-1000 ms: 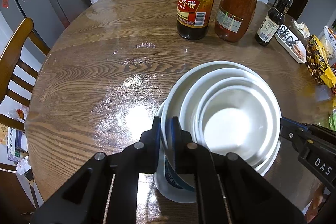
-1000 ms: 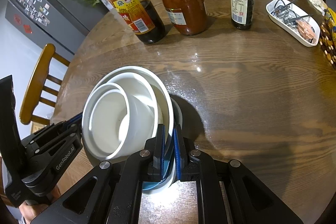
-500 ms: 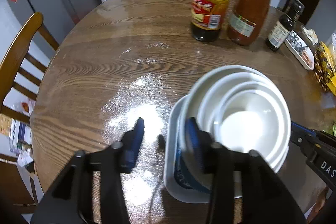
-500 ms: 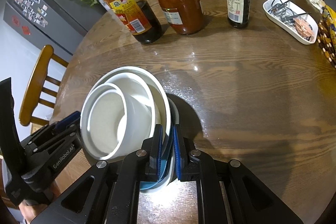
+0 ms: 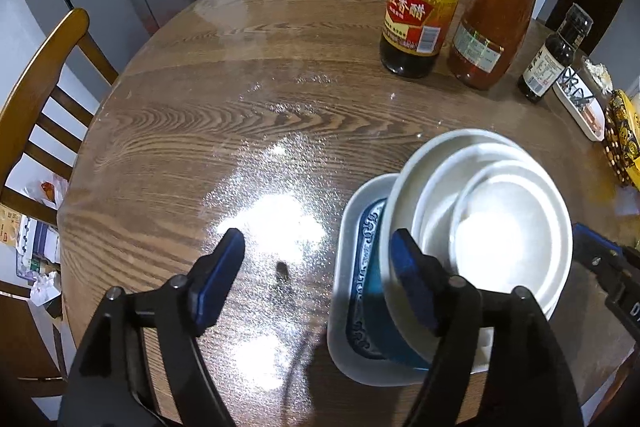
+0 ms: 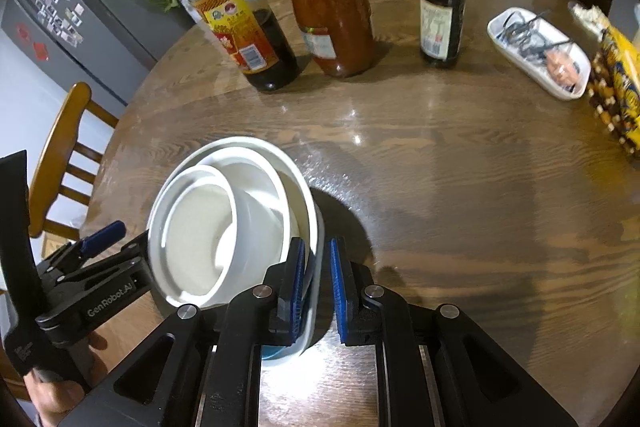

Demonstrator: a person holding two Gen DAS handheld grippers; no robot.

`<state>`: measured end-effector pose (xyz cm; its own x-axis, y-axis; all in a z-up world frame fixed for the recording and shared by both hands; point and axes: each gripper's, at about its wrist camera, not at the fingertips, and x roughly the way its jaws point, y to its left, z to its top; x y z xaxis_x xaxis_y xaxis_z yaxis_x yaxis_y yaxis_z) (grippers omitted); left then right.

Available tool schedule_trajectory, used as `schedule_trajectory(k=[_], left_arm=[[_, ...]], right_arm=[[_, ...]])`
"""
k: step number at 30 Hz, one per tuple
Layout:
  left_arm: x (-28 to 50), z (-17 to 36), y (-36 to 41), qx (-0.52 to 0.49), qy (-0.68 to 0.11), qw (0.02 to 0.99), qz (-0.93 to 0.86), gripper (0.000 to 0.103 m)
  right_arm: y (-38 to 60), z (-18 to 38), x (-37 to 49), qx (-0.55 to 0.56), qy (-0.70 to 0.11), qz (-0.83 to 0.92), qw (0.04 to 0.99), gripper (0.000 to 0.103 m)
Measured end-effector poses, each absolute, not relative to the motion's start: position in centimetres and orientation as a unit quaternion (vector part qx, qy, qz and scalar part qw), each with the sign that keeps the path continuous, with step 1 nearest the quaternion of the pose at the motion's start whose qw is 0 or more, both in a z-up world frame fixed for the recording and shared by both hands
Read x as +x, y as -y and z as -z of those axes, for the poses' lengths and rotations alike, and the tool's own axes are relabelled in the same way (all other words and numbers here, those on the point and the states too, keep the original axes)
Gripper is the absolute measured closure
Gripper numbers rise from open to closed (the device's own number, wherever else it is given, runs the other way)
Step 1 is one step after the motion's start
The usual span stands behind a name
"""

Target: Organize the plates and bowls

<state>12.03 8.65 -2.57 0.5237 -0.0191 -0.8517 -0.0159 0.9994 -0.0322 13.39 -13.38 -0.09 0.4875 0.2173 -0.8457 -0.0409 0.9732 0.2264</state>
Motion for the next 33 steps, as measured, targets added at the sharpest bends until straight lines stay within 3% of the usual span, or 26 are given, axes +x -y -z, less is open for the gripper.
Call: schedule_trajectory(k=[3, 5, 9, 12, 14, 17, 33], left_arm=[[11.9, 1.8, -9.0, -0.022, -0.475, 0.88, 0.0, 0.023], [11.6, 1.2, -9.1, -0.023, -0.465, 0.885, 0.001, 0.02], [10.8, 0.5, -9.4, -0.015, -0.451, 0.892, -0.006, 0.019], [9.8, 0.2, -9.7, -0.011, -0.446, 0.895, -0.008, 0.015], [9.0, -0.1, -9.8, -0.012, -0.441, 0.897, -0.008, 0.003], [7.4, -0.6, -10.0, -0.016, -0.428, 0.904, -0.005, 0.001], [2.2, -1.5, -8.0, 0.013, -0.41, 0.912, 0.026, 0.001]], right_arm=[[13.5, -0.7, 13.1, 0.082, -0.491, -0.075, 0.864, 0.086], [13.5, -1.0, 12.8, 0.082, -0.485, -0.079, 0.867, 0.074], [13.4, -2.3, 11.8, 0.085, -0.456, -0.086, 0.882, 0.062], [13.5, -3.2, 10.6, 0.091, -0.437, -0.105, 0.889, 0.047], [13.3, -3.6, 9.7, 0.09, -0.427, -0.12, 0.892, 0.032], [12.9, -4.0, 8.3, 0.069, -0.421, -0.136, 0.894, 0.019], [11.6, -2.8, 2.6, 0.006, -0.404, -0.187, 0.895, 0.017]])
